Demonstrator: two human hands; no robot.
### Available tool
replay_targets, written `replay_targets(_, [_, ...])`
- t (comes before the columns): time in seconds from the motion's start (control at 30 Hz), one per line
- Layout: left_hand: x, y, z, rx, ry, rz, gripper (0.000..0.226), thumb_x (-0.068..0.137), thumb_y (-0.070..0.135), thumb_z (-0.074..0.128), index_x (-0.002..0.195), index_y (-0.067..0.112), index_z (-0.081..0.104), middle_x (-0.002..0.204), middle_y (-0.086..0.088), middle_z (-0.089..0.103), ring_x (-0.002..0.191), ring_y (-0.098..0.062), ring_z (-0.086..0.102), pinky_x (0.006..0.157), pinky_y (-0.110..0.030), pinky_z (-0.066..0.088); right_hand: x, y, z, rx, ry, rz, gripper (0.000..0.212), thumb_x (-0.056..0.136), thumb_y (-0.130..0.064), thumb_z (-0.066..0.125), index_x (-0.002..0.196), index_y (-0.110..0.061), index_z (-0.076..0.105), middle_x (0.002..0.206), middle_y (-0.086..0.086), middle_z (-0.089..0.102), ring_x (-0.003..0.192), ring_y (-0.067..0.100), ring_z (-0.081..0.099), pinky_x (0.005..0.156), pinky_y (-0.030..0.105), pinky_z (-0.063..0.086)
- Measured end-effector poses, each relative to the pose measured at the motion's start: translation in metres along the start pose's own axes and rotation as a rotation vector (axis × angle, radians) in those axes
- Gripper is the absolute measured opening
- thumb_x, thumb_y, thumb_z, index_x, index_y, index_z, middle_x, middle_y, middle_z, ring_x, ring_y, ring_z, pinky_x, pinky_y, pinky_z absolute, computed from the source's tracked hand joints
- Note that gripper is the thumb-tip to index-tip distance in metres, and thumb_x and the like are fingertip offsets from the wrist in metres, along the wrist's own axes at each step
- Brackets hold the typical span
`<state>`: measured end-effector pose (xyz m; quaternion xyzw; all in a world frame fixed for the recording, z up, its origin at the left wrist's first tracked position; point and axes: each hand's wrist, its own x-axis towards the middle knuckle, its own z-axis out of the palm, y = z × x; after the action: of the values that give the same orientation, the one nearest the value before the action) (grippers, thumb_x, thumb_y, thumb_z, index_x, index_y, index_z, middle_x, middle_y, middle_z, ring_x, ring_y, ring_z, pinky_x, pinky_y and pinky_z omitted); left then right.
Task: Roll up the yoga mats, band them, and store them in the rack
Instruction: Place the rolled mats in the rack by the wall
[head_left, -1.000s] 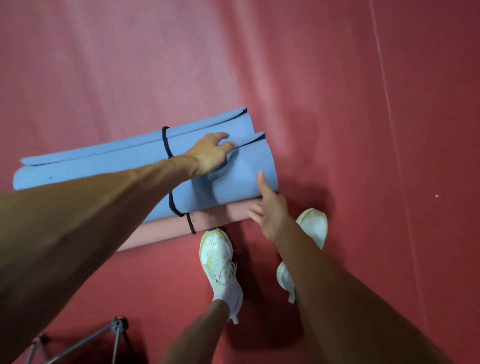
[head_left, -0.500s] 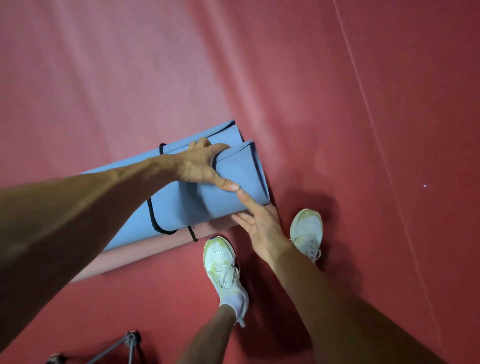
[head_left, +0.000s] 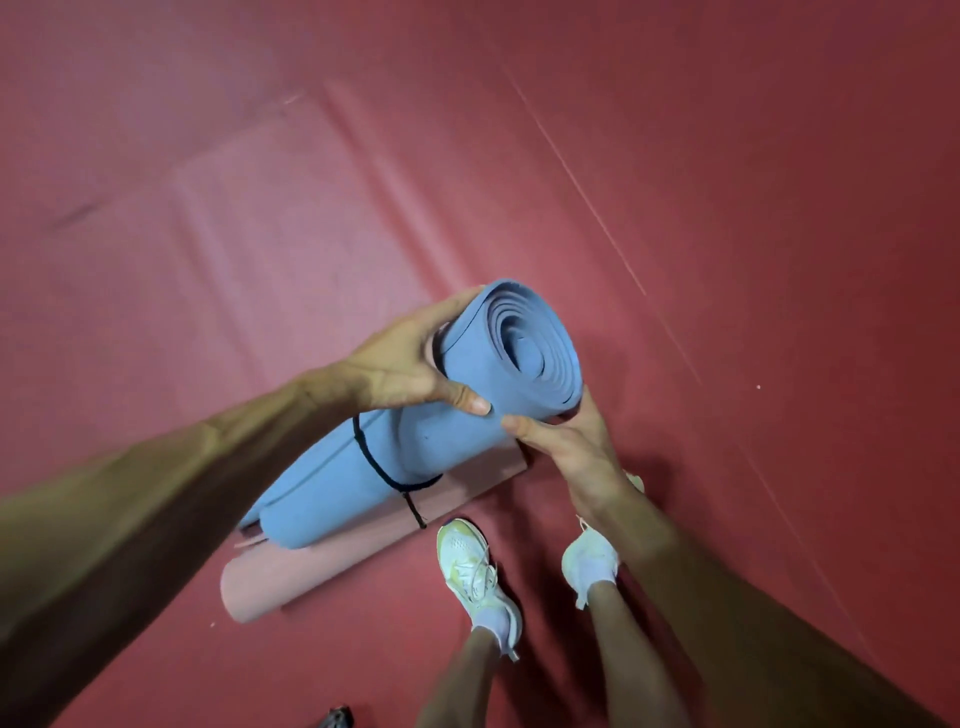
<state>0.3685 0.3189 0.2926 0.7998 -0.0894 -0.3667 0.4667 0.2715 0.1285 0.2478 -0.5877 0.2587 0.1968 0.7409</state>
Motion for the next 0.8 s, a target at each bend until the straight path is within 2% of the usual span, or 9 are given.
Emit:
replay_targets(0.1, [-0.005,0.051,0.009,0.097,-0.055,0.103,0.105,0.055,0.031,0.092,0.138,0.048,0.031,0.133,0.033,0.048,0.126,0.007,0.044,0.109,-0.030,0.037,-0.026,-0.043,-0.023,-0.066,0.052,-0.089,0.084,0.049,-0.011,0.088,0.125,-0.009,0.054,0.116,0.007,0.068,0.110,0.020,0.064,0.092,0.032,0.053])
replay_targets(0.17, [-0.010,0.080,0.017,0.138,-0.063,0.152,0.107,0.053,0.037,0.092,0.140,0.048,0.029,0.137,0.028,0.045,0.129,0.003,0.042,0.111,-0.038,0.036,-0.042,-0.066,-0.041,-0.119,0.008,-0.173,0.073,0.052,-0.004,0.088,0.119,-0.003,0.058,0.112,0.013,0.069,0.106,0.023,0.065,0.089,0.032,0.052])
replay_targets(0.27, [-0.008,0.125,0.029,0.168,-0.083,0.184,0.116,0.053,0.034,0.093,0.146,0.040,0.023,0.140,0.025,0.043,0.130,0.003,0.041,0.109,-0.033,0.036,-0.069,-0.093,-0.065,-0.120,0.063,-0.205,0.070,0.052,-0.001,0.090,0.115,-0.001,0.059,0.110,0.015,0.069,0.105,0.025,0.066,0.088,0.033,0.052])
replay_targets(0.37, [0.006,0.179,0.046,0.233,-0.184,0.228,0.124,0.052,0.030,0.094,0.149,0.034,0.017,0.143,0.019,0.040,0.133,0.000,0.038,0.110,-0.034,0.036,-0.095,-0.115,-0.097,-0.113,0.183,-0.233,0.082,0.048,-0.003,0.094,0.117,-0.011,0.051,0.112,0.008,0.065,0.106,0.013,0.064,0.089,0.028,0.052])
replay_targets(0.43, [0.016,0.217,0.058,0.272,-0.227,0.252,0.125,0.050,0.030,0.094,0.148,0.035,0.016,0.143,0.018,0.040,0.133,-0.003,0.039,0.109,-0.040,0.038,-0.108,-0.136,-0.118,-0.113,0.272,-0.232,0.096,0.042,-0.012,0.096,0.121,-0.010,0.042,0.119,0.007,0.059,0.110,0.012,0.059,0.092,0.025,0.051])
replay_targets(0.53, [0.028,0.280,0.079,0.340,-0.211,0.297,0.122,0.047,0.025,0.093,0.146,0.029,0.022,0.138,0.017,0.042,0.126,-0.002,0.044,0.106,-0.030,0.039,-0.125,-0.174,-0.156,-0.124,0.376,-0.295,0.107,0.030,-0.027,0.099,0.119,-0.009,0.044,0.117,0.006,0.059,0.111,0.012,0.059,0.093,0.029,0.051])
replay_targets(0.6, [0.035,0.325,0.096,0.358,-0.199,0.326,0.119,0.047,0.023,0.091,0.145,0.024,0.024,0.133,0.015,0.045,0.119,-0.002,0.047,0.099,-0.025,0.041,-0.139,-0.201,-0.182,-0.113,0.465,-0.306,0.111,0.024,-0.036,0.095,0.120,-0.016,0.041,0.121,0.002,0.054,0.113,0.008,0.055,0.094,0.027,0.048])
replay_targets(0.7, [0.048,0.394,0.127,0.385,-0.207,0.366,0.118,0.046,0.019,0.092,0.143,0.026,0.026,0.128,0.023,0.046,0.119,-0.006,0.049,0.102,-0.034,0.044,-0.165,-0.245,-0.231,-0.121,0.512,-0.351,0.120,0.020,-0.050,0.095,0.124,-0.022,0.042,0.126,0.003,0.052,0.119,0.015,0.053,0.097,0.034,0.048])
replay_targets(0.8, [0.061,0.461,0.160,0.393,-0.224,0.425,0.118,0.045,0.022,0.094,0.142,0.031,0.027,0.130,0.021,0.047,0.122,-0.008,0.049,0.104,-0.041,0.044,-0.194,-0.282,-0.283,-0.139,0.597,-0.406,0.116,0.025,-0.042,0.095,0.125,-0.024,0.042,0.129,0.000,0.050,0.122,0.014,0.050,0.100,0.034,0.046])
